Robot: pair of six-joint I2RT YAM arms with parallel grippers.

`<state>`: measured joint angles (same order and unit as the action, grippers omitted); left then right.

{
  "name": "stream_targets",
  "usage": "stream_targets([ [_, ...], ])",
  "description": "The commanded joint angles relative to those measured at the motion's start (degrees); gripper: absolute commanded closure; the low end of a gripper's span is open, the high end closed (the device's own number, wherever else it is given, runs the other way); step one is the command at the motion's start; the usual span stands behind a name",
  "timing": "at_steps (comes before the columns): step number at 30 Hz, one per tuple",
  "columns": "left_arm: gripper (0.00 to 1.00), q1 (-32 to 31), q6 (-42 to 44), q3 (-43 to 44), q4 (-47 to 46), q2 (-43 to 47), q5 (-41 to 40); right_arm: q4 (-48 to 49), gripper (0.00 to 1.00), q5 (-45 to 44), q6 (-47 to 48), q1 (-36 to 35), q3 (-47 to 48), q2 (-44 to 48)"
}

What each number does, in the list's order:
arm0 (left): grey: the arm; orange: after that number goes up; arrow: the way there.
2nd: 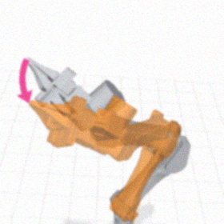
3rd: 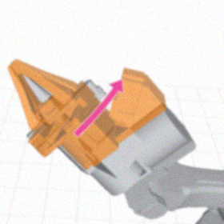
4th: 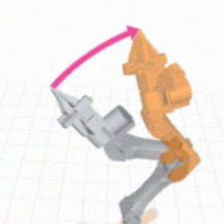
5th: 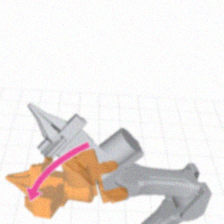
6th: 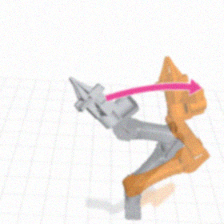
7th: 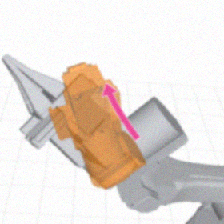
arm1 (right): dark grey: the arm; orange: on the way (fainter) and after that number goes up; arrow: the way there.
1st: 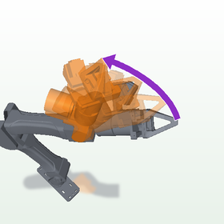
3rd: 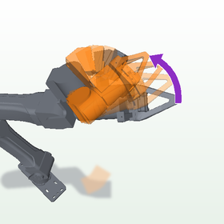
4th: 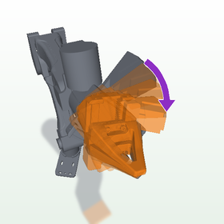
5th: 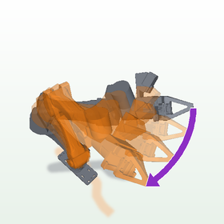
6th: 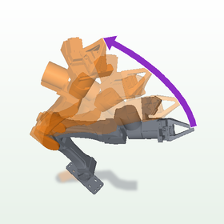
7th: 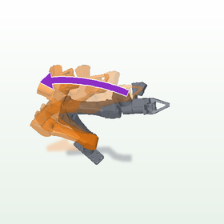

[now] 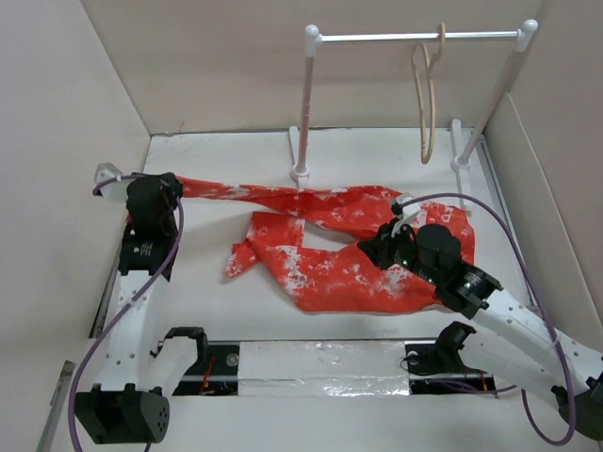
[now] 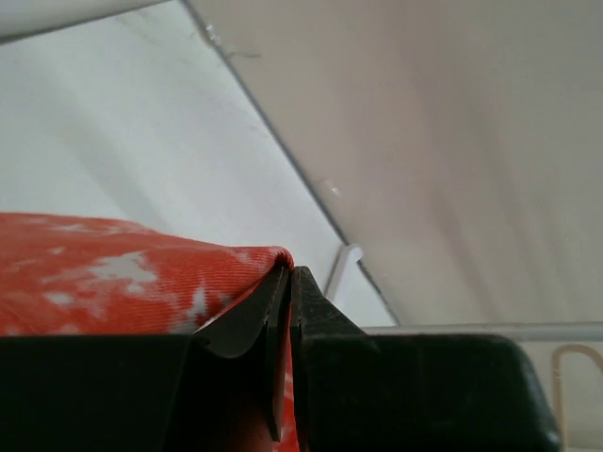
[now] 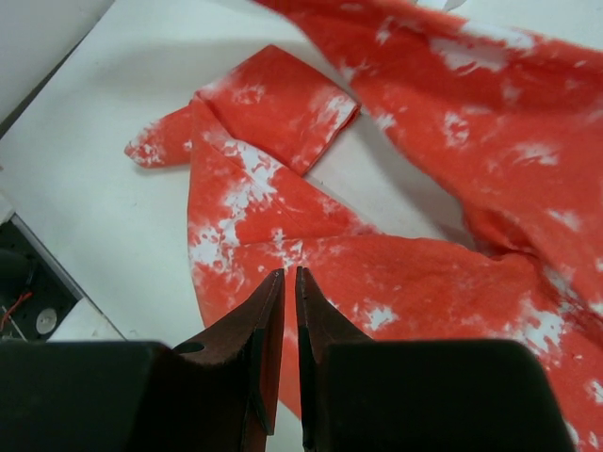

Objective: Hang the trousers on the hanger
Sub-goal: Flatten out the trousers at the center of the board.

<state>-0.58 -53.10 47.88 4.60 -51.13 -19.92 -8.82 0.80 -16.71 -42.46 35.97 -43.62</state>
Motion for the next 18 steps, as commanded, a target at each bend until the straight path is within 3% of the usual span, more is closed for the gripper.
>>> stream_targets([
  [1,1.00,1.45,3.44,8.00,2.78,-4.55,3.22,1.17,0.85,-3.60,0.01,-0.43,3.93,0.20],
  [3,1.00,3.21,3.97,11.95,1.65,-9.05,6.28,-0.40,0.84,-4.22,0.36,-0.43,5.34,-1.20],
  [8,1.00,5.93,4.23,24.52,1.90,-32.23,7.00,-1.99,0.84,-6.86,0.63,-0.43,8.24,-1.47],
  [11,1.00,6.56,4.76,38.66,6.27,-47.96,6.91,-3.04,0.84,-7.83,0.71,-0.43,9.38,-1.73],
  [15,1.00,6.56,5.03,65.33,15.94,-65.99,2.71,-5.32,0.84,-7.74,0.89,-0.96,10.44,-2.17],
  [18,0.71,6.56,7.22,74.52,17.37,-73.92,7.06,-5.86,0.84,-8.27,0.63,-1.49,9.66,-1.91],
])
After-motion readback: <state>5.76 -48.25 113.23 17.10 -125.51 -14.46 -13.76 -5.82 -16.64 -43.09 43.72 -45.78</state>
